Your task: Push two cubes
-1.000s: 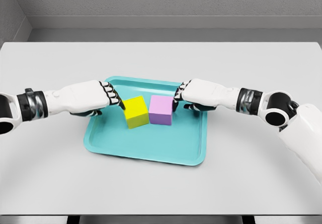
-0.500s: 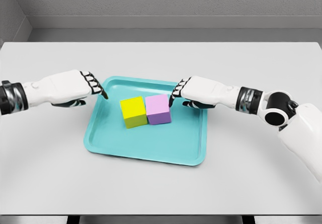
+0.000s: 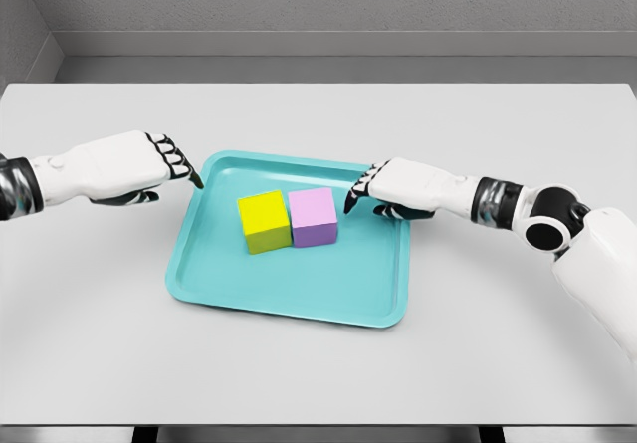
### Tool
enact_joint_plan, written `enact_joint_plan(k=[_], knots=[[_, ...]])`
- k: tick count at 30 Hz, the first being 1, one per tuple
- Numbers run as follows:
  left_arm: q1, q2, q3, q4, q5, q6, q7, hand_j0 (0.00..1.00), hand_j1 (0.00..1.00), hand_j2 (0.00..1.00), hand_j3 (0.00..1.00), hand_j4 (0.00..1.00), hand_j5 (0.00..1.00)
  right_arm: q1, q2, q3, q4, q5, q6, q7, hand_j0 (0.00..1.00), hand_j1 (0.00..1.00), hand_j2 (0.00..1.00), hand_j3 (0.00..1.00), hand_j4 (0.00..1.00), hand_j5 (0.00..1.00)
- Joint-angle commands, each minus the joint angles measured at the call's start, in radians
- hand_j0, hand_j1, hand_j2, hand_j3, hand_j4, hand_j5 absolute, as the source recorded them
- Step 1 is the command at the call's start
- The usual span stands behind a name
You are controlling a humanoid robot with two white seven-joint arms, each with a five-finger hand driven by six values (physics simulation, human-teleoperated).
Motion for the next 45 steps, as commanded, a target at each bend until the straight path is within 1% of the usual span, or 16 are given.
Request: enact_joint_plan(k=[1,7,11,22,23,28,29,34,35,37,38,41,42,43,44,45], knots=[[-0.002,0.004,0.003,0.014,0.007,0.002,0.0,0.72,0.72,0.72,0.72,0.72,0.72,0.0,0.0,0.001,-0.005,-0.006,0.002,0.0,0.55,0.55,0.55,0.55,0.55,0.55],[-0.006,0.007,0.004,0.026,0.012,0.002,0.0,0.72,0.72,0.72,0.72,0.72,0.72,0.0,0.005,0.017,-0.035,-0.006,0.002,0.002,0.54,0.54,0.54,0.54,0.54,0.54],[-0.003,0.03,0.046,0.086,0.044,0.002,0.0,0.73,0.73,0.73,0.73,0.73,0.73,0.0,0.012,0.026,-0.035,-0.006,0.002,0.003,0.54,0.54,0.54,0.54,0.54,0.54],[0.002,0.059,0.063,0.086,0.052,0.002,0.0,0.75,0.75,0.75,0.75,0.75,0.75,-0.012,0.028,0.03,-0.028,0.005,0.002,0.002,0.54,0.54,0.54,0.54,0.54,0.54],[0.003,0.059,0.063,0.086,0.052,0.002,0.0,0.76,0.76,0.76,0.76,0.76,0.76,-0.012,0.029,0.03,-0.027,0.005,0.002,0.0,0.54,0.54,0.54,0.54,0.54,0.54],[0.002,0.059,0.063,0.093,0.072,0.002,0.004,1.0,1.0,1.0,1.0,1.0,1.0,-0.02,0.026,0.027,-0.013,0.006,0.002,0.0,0.54,0.54,0.54,0.54,0.54,0.54],[0.002,0.059,0.063,0.103,0.079,0.002,0.004,1.0,1.0,1.0,1.0,1.0,1.0,-0.023,0.026,0.027,0.004,0.006,0.002,0.0,0.54,0.54,0.54,0.54,0.54,0.54],[0.005,0.078,0.063,0.109,0.115,0.002,0.005,1.0,1.0,1.0,1.0,1.0,1.0,-0.035,0.014,0.014,0.005,0.006,0.002,0.0,0.54,0.54,0.54,0.54,0.54,0.54],[0.006,0.085,0.061,0.112,0.11,0.002,0.002,1.0,1.0,1.0,1.0,1.0,1.0,-0.037,-0.003,0.012,-0.007,-0.002,0.002,0.0,0.54,0.54,0.54,0.54,0.54,0.54],[0.006,0.102,0.063,0.113,0.113,0.002,0.002,1.0,1.0,1.0,1.0,1.0,1.0,-0.035,-0.063,-0.048,-0.094,-0.012,0.002,0.0,0.54,0.54,0.54,0.54,0.54,0.54],[0.006,0.104,0.064,0.115,0.115,0.002,0.003,1.0,1.0,1.0,1.0,1.0,1.0,-0.026,-0.107,-0.097,-0.16,-0.022,0.002,-0.003,0.54,0.54,0.54,0.54,0.54,0.54],[0.006,0.107,0.073,0.13,0.115,0.002,0.004,1.0,1.0,1.0,1.0,1.0,1.0,0.025,-0.25,-0.27,-0.323,-0.149,0.002,0.005,0.55,0.55,0.55,0.55,0.55,0.55],[0.006,0.105,0.076,0.138,0.115,0.002,0.004,1.0,1.0,1.0,1.0,1.0,1.0,0.04,-0.297,-0.304,-0.357,-0.189,0.002,0.005,0.55,0.55,0.55,0.55,0.55,0.55],[0.005,0.107,0.076,0.138,0.115,0.002,0.005,1.0,1.0,1.0,1.0,1.0,1.0,0.067,-0.33,-0.354,-0.363,-0.218,0.002,0.005,0.58,0.58,0.58,0.58,0.58,0.58],[0.006,0.107,0.078,0.14,0.115,0.002,0.004,1.0,1.0,1.0,1.0,1.0,1.0,0.101,-0.343,-0.396,-0.355,-0.221,0.002,0.006,0.71,0.71,0.71,0.71,0.71,0.71],[0.006,0.105,0.078,0.141,0.115,0.002,0.004,1.0,1.0,1.0,1.0,1.0,1.0,0.132,-0.376,-0.394,-0.354,-0.219,0.002,0.005,1.0,1.0,1.0,1.0,1.0,1.0]])
